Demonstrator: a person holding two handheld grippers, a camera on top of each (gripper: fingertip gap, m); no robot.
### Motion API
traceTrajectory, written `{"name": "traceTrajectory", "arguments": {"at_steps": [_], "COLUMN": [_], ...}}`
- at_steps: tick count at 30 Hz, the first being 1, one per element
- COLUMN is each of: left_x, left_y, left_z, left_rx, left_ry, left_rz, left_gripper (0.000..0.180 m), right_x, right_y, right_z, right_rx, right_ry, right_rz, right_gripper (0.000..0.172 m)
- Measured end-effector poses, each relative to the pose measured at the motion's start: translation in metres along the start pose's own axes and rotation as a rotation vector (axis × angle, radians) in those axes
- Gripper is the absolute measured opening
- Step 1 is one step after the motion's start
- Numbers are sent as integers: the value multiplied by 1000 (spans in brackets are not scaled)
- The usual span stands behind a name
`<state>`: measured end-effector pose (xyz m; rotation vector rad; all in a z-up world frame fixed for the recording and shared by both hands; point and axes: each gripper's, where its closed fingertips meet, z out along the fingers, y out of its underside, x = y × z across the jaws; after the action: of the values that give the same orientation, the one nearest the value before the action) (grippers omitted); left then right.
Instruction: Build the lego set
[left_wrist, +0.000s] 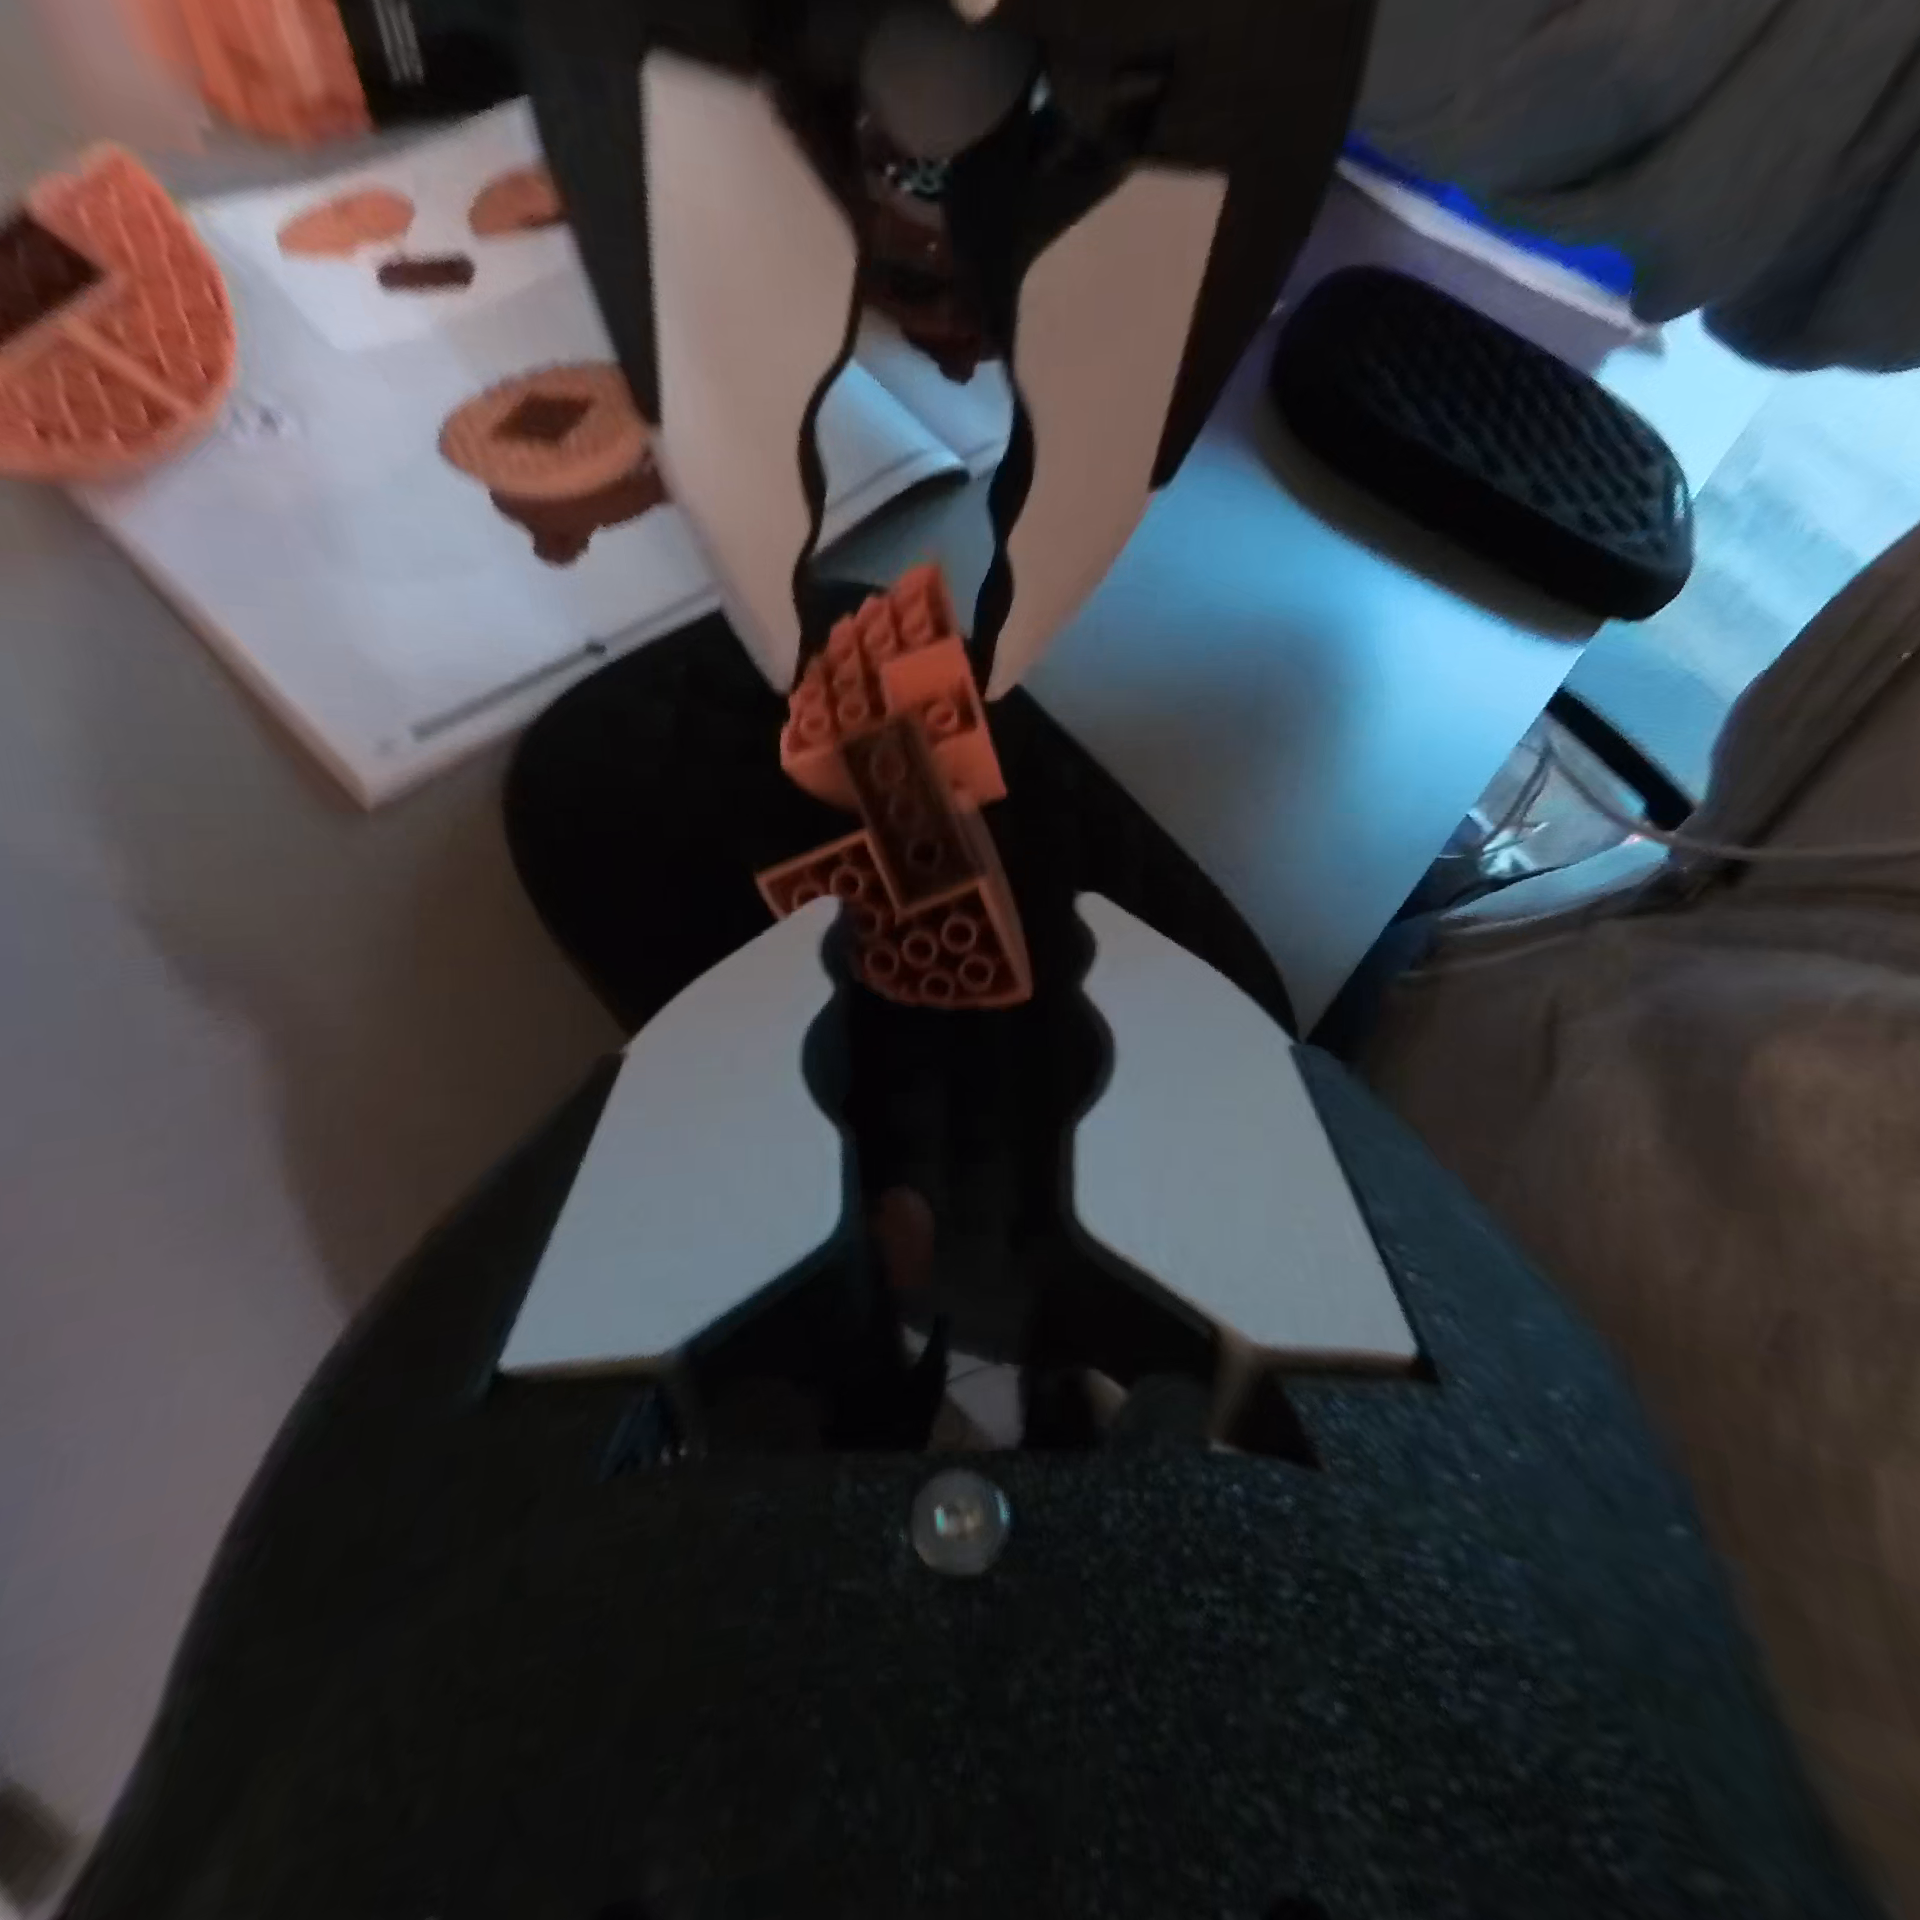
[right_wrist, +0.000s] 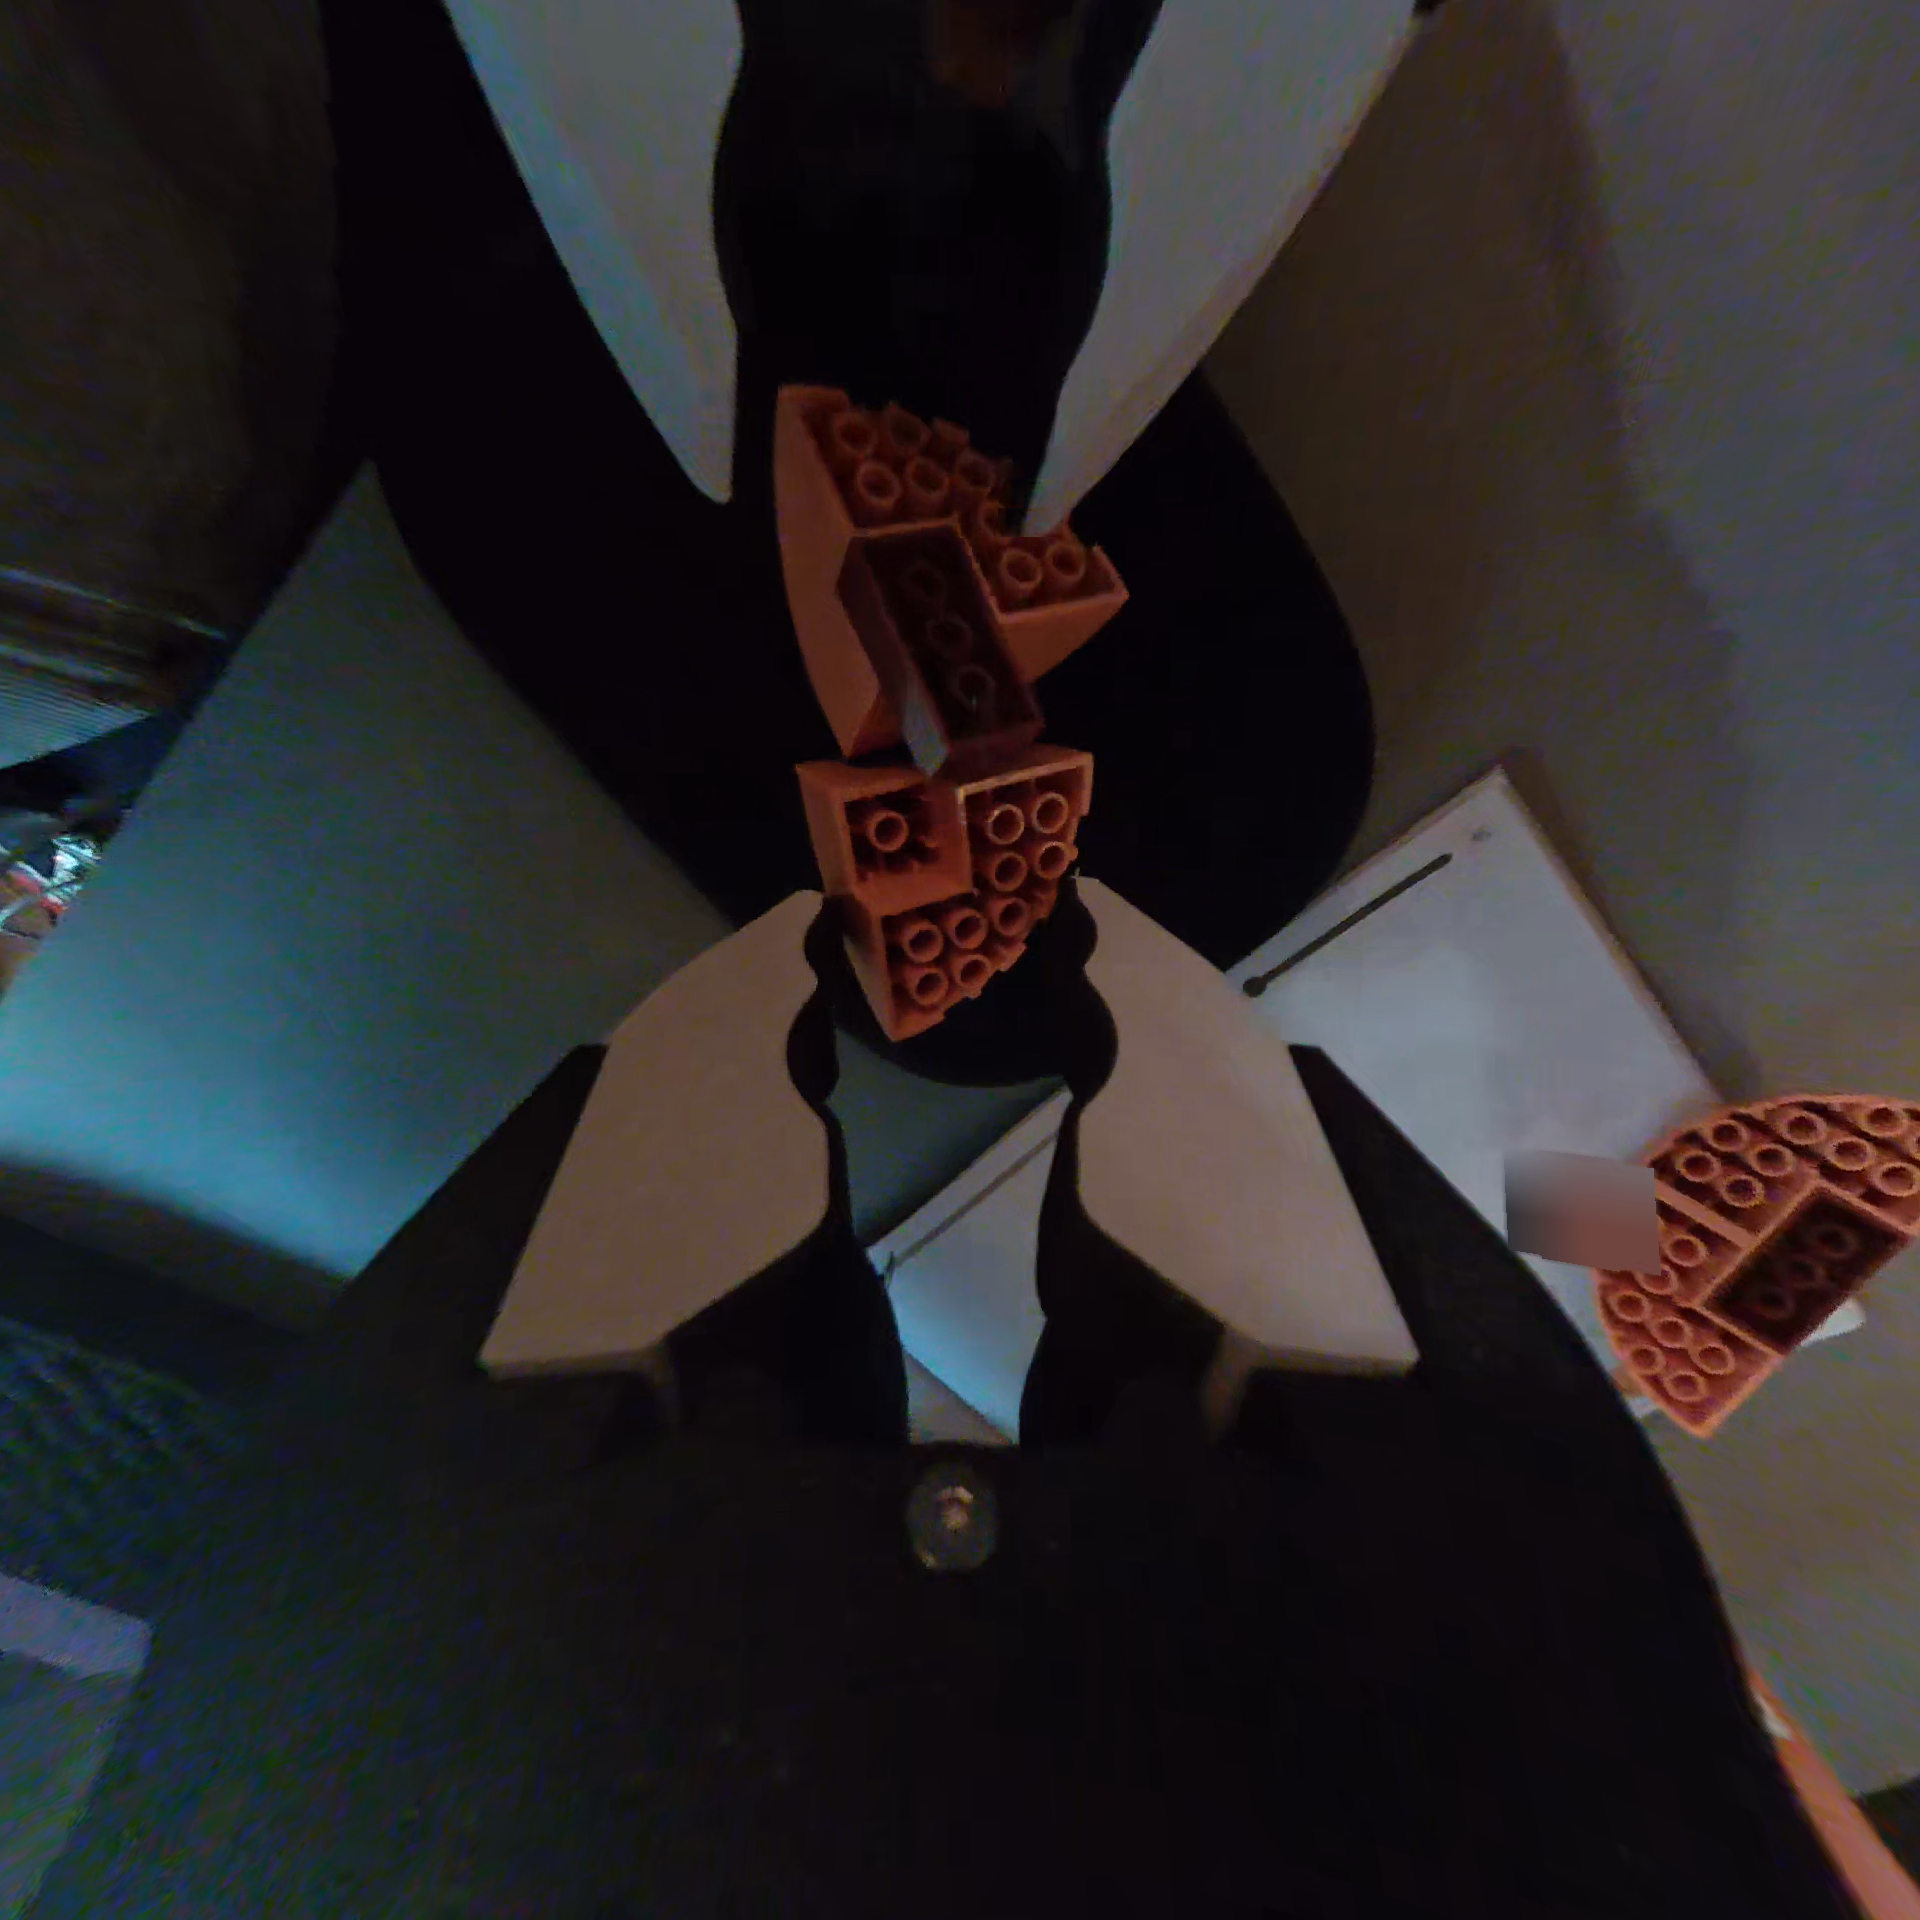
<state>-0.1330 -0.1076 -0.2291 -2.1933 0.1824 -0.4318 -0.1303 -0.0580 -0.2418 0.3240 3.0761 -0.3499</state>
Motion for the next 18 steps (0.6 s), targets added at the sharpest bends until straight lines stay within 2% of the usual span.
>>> {"name": "traceTrajectory", "arguments": {"at_steps": [9, 13, 18], "left_x": [5, 1, -1], "left_y": [-14, -15, -10], "left_z": [12, 14, 17], "left_rx": [-59, -80, -103], "left_ry": [5, -43, -115], "left_rz": [189, 231, 288], "left_gripper": [26, 23, 23], "right_x": [3, 2, -2], "right_y": [-12, -13, -16], "right_z": [-5, -5, 0], "right_rx": [-1, 2, 78], "right_ry": [-1, 12, -20], "right_rz": [-42, -53, 9], "right_gripper": [37, 37, 37]}}
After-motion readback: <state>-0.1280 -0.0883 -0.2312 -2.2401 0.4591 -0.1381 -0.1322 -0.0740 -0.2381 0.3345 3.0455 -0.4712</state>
